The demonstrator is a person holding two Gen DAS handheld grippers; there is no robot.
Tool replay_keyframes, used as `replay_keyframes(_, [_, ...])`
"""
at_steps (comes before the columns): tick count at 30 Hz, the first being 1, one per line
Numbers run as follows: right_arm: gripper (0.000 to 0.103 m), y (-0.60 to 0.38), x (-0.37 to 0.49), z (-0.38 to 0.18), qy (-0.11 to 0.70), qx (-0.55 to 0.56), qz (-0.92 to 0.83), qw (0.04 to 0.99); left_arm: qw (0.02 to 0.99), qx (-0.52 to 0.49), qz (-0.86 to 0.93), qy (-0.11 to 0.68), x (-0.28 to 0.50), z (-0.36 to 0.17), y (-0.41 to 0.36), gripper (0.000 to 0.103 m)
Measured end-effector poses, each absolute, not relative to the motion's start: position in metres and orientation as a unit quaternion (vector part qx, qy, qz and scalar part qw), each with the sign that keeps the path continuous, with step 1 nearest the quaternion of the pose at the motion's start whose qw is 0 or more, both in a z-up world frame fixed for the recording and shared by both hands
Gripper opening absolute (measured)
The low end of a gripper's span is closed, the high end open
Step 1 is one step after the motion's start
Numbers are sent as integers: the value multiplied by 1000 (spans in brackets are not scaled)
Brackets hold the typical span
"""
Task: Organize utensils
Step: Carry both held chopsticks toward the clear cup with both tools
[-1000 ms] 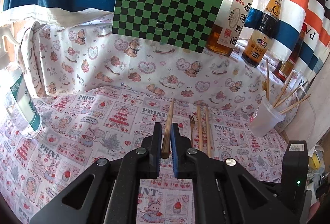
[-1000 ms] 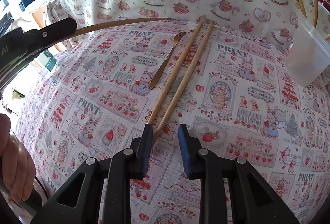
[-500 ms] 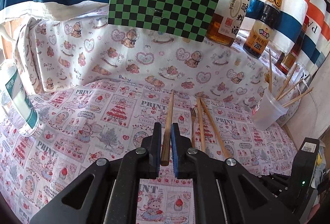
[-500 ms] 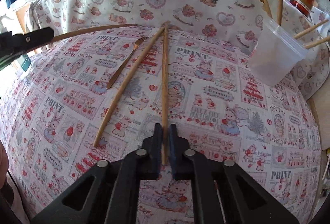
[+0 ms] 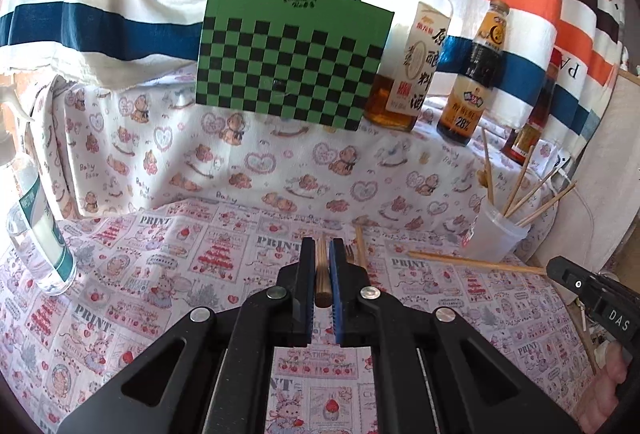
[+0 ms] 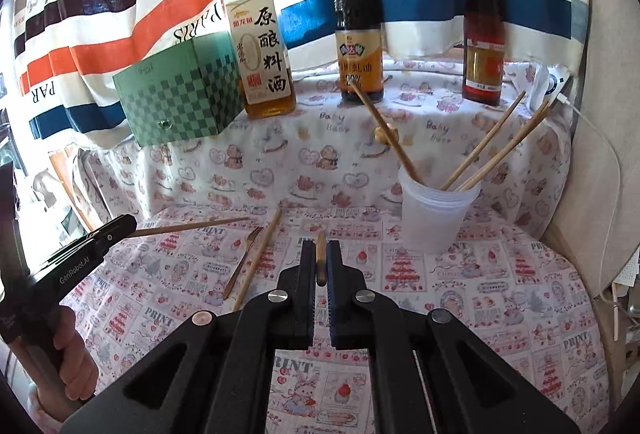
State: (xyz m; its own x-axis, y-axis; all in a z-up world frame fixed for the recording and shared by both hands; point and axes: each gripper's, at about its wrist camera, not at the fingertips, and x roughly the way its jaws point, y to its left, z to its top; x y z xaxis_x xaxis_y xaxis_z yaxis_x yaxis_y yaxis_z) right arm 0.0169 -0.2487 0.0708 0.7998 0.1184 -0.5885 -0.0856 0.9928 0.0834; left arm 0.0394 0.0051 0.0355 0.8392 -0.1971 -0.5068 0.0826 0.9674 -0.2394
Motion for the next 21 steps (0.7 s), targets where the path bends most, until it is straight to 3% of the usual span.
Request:
replay_keyframes(15, [6, -262, 5, 116, 287, 16, 51, 956, 960, -102, -82, 249, 24, 54, 3, 6])
replay_keyframes(21, [6, -270, 1, 137, 275, 5, 46, 960, 964, -91, -93, 232, 17, 84, -7, 6])
